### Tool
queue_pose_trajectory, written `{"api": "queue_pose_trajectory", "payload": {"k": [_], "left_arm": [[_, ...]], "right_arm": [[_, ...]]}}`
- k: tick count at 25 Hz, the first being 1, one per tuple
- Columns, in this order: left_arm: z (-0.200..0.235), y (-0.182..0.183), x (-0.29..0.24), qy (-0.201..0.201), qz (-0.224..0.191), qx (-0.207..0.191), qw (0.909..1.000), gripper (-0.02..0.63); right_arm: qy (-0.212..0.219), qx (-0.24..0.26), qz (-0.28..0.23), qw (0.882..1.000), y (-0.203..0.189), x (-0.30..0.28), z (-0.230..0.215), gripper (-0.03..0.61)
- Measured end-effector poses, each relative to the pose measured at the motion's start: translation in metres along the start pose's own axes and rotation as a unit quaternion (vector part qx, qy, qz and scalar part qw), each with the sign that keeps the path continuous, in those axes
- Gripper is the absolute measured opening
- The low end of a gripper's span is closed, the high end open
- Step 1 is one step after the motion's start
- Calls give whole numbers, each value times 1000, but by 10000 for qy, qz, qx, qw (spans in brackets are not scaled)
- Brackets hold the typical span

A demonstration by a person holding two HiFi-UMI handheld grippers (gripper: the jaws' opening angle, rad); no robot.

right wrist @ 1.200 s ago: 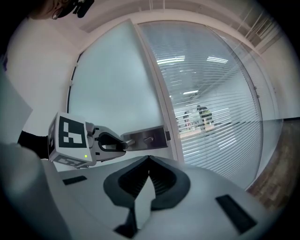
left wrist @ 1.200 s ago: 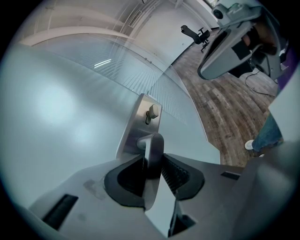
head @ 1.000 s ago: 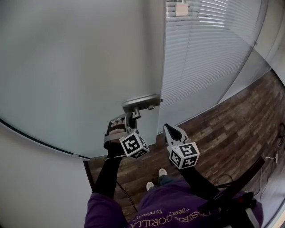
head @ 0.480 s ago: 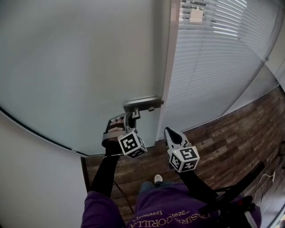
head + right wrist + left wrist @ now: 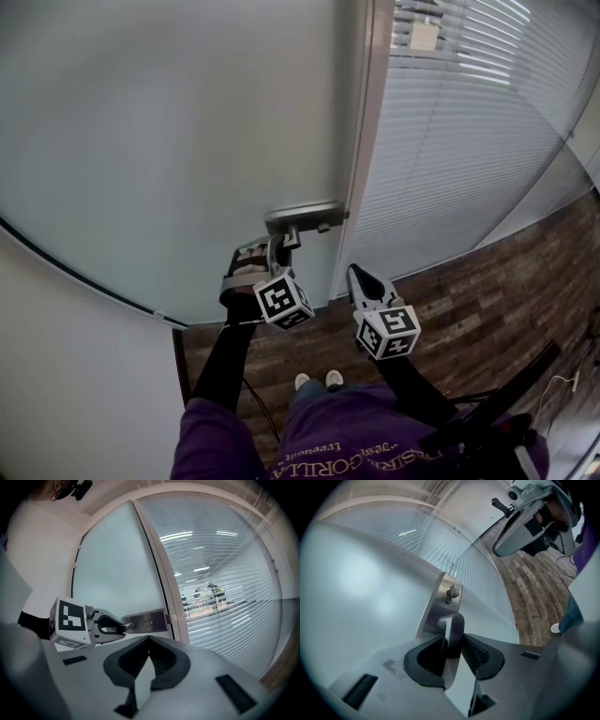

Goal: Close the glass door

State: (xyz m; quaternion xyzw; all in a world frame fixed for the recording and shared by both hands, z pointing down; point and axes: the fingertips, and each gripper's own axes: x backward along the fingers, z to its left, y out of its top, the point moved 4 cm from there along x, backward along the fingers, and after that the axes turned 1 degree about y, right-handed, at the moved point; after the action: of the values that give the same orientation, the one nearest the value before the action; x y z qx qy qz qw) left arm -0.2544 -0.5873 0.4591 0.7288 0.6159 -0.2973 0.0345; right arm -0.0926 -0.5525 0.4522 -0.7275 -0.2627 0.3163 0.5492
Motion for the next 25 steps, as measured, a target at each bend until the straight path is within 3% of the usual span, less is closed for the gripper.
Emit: {"api": "queue_pose_trajectory", "payload": {"k": [17, 25], "left_arm": [[-3, -9, -19, -119, -10, 121, 9999, 106], [9, -8, -26, 42, 47, 97, 9999, 107]], "right_arm": [[-78, 56, -97, 9999, 2, -29, 14, -3], [-130, 100, -103, 9998, 4, -32, 13, -3]]}}
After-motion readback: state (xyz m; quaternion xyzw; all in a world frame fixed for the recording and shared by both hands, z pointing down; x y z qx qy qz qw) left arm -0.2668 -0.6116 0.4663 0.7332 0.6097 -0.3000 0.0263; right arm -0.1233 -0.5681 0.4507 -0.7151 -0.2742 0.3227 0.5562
